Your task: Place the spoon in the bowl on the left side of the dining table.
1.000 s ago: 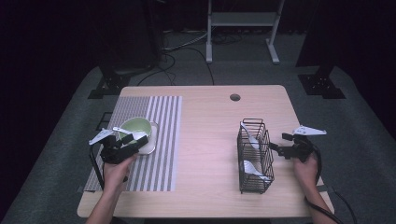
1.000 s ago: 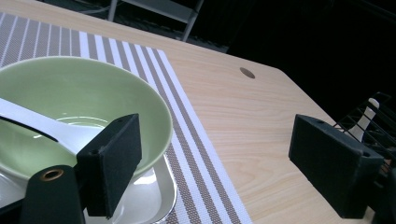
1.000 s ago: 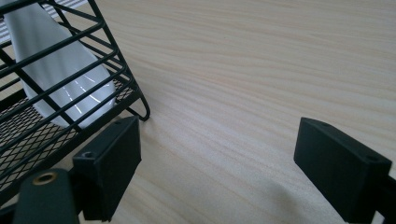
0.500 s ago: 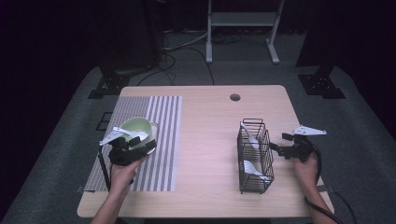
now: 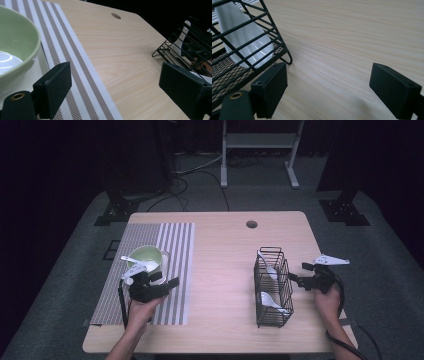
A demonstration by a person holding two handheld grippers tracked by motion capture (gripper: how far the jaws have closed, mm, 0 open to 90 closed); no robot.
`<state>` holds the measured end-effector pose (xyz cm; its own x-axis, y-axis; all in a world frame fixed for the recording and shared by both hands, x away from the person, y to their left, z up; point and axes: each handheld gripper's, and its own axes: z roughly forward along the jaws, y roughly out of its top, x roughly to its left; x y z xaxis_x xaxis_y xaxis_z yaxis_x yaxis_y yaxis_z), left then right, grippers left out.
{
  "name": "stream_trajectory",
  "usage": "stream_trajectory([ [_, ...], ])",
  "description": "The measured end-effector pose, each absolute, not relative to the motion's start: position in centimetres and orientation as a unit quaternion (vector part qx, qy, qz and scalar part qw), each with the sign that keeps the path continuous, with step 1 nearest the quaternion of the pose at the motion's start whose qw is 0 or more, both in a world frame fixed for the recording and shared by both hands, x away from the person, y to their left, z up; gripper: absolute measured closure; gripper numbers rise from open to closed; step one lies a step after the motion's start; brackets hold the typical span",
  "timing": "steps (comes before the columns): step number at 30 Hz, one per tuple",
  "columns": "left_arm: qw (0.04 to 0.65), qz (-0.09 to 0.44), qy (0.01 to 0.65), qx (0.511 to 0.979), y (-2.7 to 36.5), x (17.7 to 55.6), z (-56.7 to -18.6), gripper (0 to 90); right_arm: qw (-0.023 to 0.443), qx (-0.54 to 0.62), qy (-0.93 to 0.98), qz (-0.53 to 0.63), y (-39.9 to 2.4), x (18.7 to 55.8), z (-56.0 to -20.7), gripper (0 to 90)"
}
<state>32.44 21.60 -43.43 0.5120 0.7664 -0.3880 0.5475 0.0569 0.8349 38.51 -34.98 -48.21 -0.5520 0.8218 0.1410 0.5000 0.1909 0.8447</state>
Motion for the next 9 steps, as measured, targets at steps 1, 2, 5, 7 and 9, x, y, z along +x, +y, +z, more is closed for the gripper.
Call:
stream_trajectory([
  [1, 0.541, 0.099, 0.481, 0.682, 21.5, 32.4, -43.6, 10.1, 0.175, 0.440, 0.752, 0.459, -35.0, 38.5, -48.2, 13.7],
  [2, 0.542, 0.095, 0.480, 0.684, 21.3, 32.3, -43.7, 10.1, 0.175, 0.440, 0.752, 0.460, -35.0, 38.5, -48.2, 13.7],
  [5, 0.540, 0.088, 0.475, 0.689, 20.9, 32.1, -44.1, 10.1, 0.175, 0.440, 0.751, 0.460, -35.0, 38.5, -48.2, 13.7],
  [7, 0.537, 0.090, 0.474, 0.692, 20.6, 31.9, -44.4, 10.1, 0.175, 0.440, 0.751, 0.460, -35.0, 38.5, -48.2, 13.7],
  [9, 0.533, 0.093, 0.473, 0.695, 20.4, 31.9, -44.6, 9.8, 0.176, 0.439, 0.751, 0.461, -35.0, 38.4, -48.2, 13.7],
])
